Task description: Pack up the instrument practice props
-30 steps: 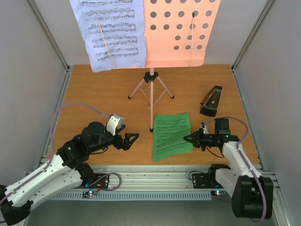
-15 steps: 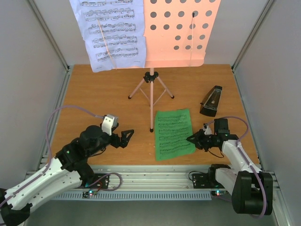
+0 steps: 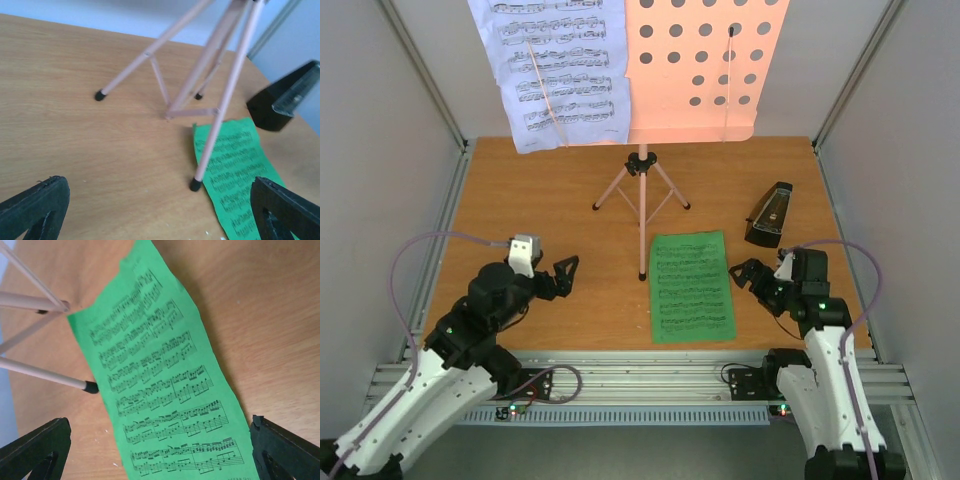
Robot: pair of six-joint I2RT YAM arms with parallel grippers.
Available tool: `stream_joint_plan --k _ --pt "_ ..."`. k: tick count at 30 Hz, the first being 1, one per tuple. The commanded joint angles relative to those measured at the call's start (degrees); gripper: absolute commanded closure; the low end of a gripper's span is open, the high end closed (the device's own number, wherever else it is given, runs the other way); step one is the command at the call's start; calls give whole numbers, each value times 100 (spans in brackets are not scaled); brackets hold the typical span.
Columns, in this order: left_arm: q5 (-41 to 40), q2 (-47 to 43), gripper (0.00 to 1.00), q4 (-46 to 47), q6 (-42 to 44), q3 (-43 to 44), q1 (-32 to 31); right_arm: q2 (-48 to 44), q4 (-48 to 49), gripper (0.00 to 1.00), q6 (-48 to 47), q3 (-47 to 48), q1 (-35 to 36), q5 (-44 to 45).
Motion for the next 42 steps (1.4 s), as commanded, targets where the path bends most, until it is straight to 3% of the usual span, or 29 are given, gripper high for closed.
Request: stream_joint_plan --k 1,4,9,15,18,25,32,38,42 --pt "949 137 1 388 7 200 951 -672 -564 1 130 445 -19 430" --pt "1664 495 1 430 -94 449 1686 -854 -466 1 106 840 -19 144" --pt "2492 605 1 667 -448 825 2695 -601 190 2 112 1492 -4 -1127" --pt "3199 720 1 321 -417 1995 2898 -256 348 2 -370 2734 308 -1549" --pt "3143 980 1 -49 -365 2651 2907 -41 801 3 -272 3107 628 -1717" --pt "2713 1030 1 -229 -334 3510 2907 921 1139 9 -742 4168 2561 -493" --pt "3925 1503 1 274 -607 4292 2905 2246 1124 17 -1326 5603 4036 739" --pt "4032 2251 4 748 -968 4864 2907 3554 957 14 -1357 7054 4279 777" --pt "4160 2836 19 949 -1184 5209 2907 4243 673 16 -1434 7971 4276 1145"
